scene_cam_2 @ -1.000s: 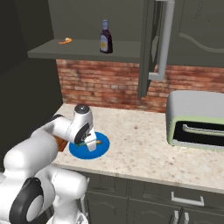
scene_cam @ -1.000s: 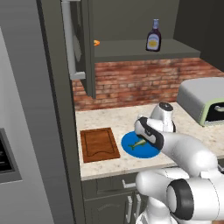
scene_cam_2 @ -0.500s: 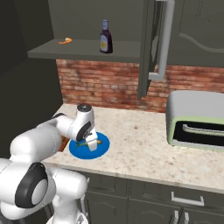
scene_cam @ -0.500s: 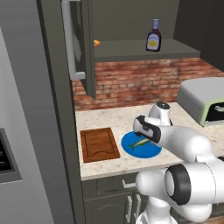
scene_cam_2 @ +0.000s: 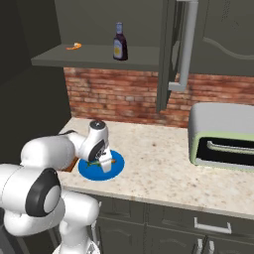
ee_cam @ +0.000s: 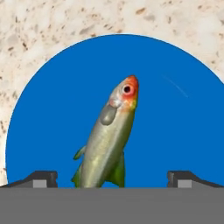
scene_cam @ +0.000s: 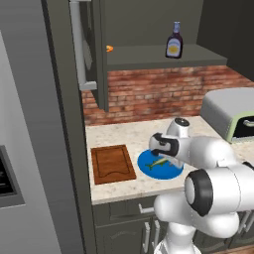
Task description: Pick the fish from the plate and place it on the cutting board. Then pick the condiment bottle from the cabinet and place it next to the cutting board.
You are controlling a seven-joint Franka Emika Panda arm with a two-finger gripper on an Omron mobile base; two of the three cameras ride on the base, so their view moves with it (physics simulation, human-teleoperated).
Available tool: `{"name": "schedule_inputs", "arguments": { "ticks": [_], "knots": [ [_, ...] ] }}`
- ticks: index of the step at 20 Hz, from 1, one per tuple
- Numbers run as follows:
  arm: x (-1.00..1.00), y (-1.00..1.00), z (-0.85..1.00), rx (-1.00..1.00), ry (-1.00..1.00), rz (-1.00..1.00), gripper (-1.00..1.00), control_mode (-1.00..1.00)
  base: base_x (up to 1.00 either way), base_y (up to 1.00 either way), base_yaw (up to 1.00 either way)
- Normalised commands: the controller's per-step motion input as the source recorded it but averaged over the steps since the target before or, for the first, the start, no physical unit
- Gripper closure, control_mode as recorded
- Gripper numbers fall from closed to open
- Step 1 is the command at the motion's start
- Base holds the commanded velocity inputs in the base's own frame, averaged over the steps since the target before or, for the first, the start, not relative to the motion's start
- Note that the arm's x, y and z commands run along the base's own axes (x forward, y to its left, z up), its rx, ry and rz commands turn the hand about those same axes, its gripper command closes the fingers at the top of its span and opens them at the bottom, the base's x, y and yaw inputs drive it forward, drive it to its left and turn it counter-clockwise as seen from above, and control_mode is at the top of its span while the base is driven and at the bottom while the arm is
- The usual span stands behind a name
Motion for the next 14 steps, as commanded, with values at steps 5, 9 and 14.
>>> {"name": "schedule_inputs", "arguments": {
  "ticks": [5,9,14],
  "knots": [
    [0.13,0.0,-0.25,0.0,0.0,0.0,-1.0,-1.0,0.0,0.0,0.0],
    [0.16,0.0,-0.22,0.0,0.0,0.0,-1.0,-1.0,0.0,0.0,0.0],
    [0.17,0.0,-0.19,0.0,0.0,0.0,-1.0,-1.0,0.0,0.0,0.0]
  ]
}}
